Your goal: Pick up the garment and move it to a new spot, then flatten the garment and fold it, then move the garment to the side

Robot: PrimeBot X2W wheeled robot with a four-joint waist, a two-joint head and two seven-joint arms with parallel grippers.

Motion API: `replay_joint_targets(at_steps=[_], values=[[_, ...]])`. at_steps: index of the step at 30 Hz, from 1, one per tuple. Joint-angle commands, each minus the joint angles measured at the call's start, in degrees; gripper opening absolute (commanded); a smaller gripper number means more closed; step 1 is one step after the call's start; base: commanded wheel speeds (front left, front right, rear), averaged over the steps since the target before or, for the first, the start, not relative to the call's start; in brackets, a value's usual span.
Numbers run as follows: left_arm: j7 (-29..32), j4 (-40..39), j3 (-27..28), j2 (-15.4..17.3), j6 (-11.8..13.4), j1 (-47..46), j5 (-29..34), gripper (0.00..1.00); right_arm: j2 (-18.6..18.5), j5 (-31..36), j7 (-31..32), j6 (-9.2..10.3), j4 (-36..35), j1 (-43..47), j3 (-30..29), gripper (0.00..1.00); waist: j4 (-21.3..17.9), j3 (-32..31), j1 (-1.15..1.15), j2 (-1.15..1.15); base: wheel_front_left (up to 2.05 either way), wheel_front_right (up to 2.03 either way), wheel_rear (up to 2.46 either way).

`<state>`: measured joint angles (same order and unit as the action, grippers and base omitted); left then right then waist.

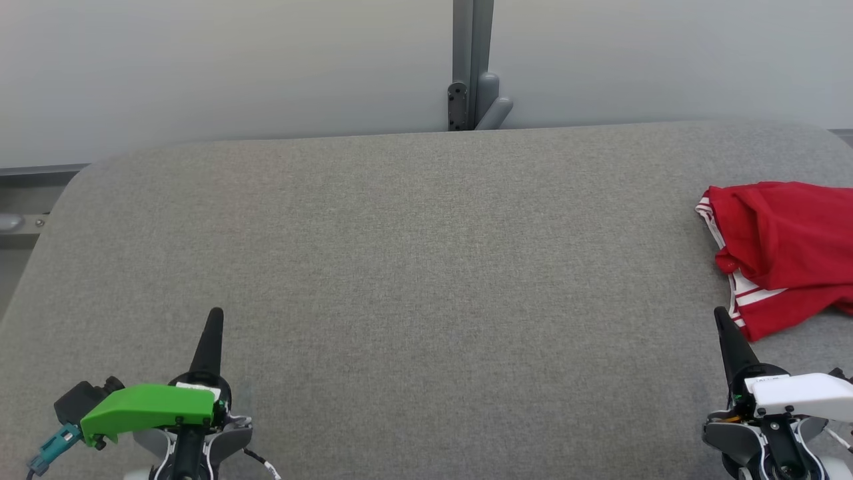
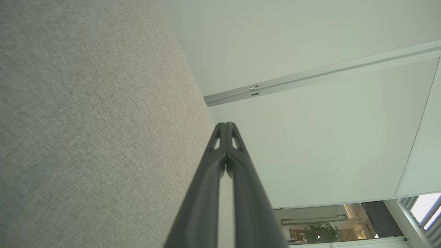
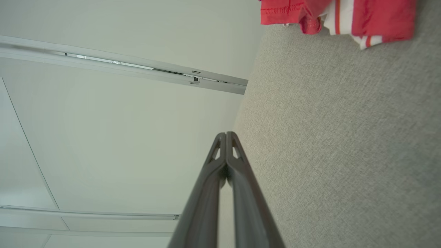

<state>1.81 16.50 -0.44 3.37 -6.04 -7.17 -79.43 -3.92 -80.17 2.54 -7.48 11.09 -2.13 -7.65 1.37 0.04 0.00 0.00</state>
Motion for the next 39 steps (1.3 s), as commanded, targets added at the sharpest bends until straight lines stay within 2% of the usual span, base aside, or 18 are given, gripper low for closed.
replay_joint_targets(at_steps=[1, 26, 39], values=[[0.3, 0.0, 0.3, 0.1, -0.4, -1.4, -1.7, 0.00, -0.1, -1.2, 0.4, -0.03, 0.1, -1.1, -0.3, 0.00, -0.1, 0.0, 0.00, 0.00, 0.00, 0.00, 0.00], [3.3, 2.1, 2.3, -0.1, -1.5, -4.0, -12.3, 0.00, 0.2, -11.4, 3.6, -0.02, 2.3, -3.4, -1.9, 0.00, -1.2, 0.3, 0.00, 0.00, 0.00, 0.00, 0.00], [3.7, 2.4, 2.7, -0.2, -1.6, -4.3, -13.5, 0.00, 0.3, -12.7, 4.2, -0.02, 2.6, -3.8, -2.3, 0.00, -1.4, 0.4, 0.00, 0.00, 0.00, 0.00, 0.00]])
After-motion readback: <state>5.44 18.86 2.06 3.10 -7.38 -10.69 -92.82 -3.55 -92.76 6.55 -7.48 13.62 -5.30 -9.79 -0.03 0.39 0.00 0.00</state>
